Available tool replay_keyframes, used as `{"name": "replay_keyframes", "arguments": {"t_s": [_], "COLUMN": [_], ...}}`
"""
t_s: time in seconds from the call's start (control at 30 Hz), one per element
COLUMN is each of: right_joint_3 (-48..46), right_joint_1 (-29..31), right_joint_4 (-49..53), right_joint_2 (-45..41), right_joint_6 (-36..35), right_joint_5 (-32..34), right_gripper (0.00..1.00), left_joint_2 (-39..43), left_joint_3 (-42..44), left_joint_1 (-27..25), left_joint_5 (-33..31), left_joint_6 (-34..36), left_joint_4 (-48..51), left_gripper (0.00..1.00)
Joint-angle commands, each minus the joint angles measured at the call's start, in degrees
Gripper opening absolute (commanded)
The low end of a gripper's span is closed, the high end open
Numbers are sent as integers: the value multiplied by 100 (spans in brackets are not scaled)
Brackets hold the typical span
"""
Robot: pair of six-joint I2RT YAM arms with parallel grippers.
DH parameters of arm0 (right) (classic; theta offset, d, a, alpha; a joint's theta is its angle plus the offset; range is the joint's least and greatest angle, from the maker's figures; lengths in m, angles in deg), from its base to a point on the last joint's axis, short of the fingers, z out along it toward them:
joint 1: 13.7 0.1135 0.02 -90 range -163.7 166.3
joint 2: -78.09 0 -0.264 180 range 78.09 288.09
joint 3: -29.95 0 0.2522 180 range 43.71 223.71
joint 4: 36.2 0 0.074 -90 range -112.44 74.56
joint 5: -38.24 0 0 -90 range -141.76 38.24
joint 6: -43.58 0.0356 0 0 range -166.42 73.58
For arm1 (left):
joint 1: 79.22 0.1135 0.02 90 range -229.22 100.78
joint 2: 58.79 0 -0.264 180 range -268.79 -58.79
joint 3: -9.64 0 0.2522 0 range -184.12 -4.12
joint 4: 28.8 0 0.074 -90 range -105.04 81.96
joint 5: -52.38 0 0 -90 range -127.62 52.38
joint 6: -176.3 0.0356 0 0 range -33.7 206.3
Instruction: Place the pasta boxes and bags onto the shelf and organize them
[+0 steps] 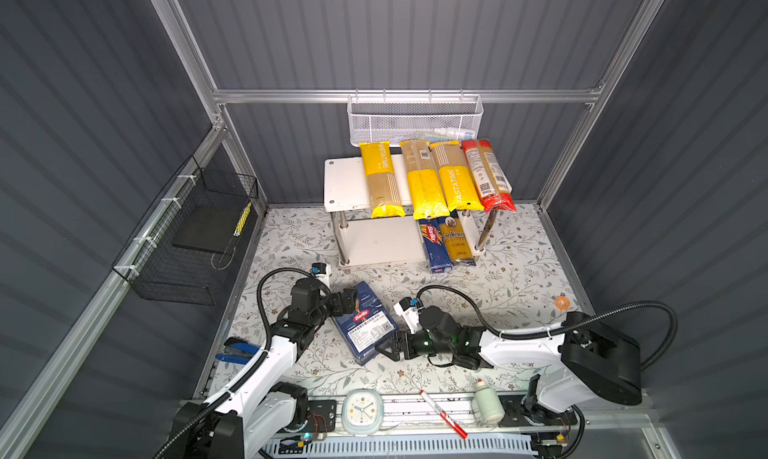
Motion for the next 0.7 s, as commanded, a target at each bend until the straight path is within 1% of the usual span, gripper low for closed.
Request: {"name": "replay_keyframes", "arguments": {"t_s": [0.0,0.1,0.2,0.3,0.37,0.4,0.57,0.67], "right_joint_3": [-85,-148,-160,-227,-312,-354,-364,-268], "right_joint_1": [-16,-80,-119,-153,-201,-236,-440,-497], "right_joint_4": [-453,-618,-727,-912,-1030,-1064,-1205,-1199], "right_joint_2": [25,51,128,157,140,131,182,248], "right_joint_6": [81,145,224,337,396,426,446,426], "right_joint_5": [272,345,417,493,549,581,510,447], "right_gripper": [88,88,88,88,88,88,88,88], "left_joint_2": [-171,-351,-300,-119,-31,1,138,315], "left_joint_3": [92,151,168,183,239,265,452,422], "left_joint_1": [25,25,25,17,-5,-18,-144,-221], "left_joint_5": [460,821,1071,1110,1303,1295,1457,1411], "left_joint_6": [112,76,39,-37,-100,-137,-386,-411], "left_joint_4": [-237,-376,-375,-249,-166,-82,-21,205], "left_gripper": [99,99,99,99,99,99,99,99]}}
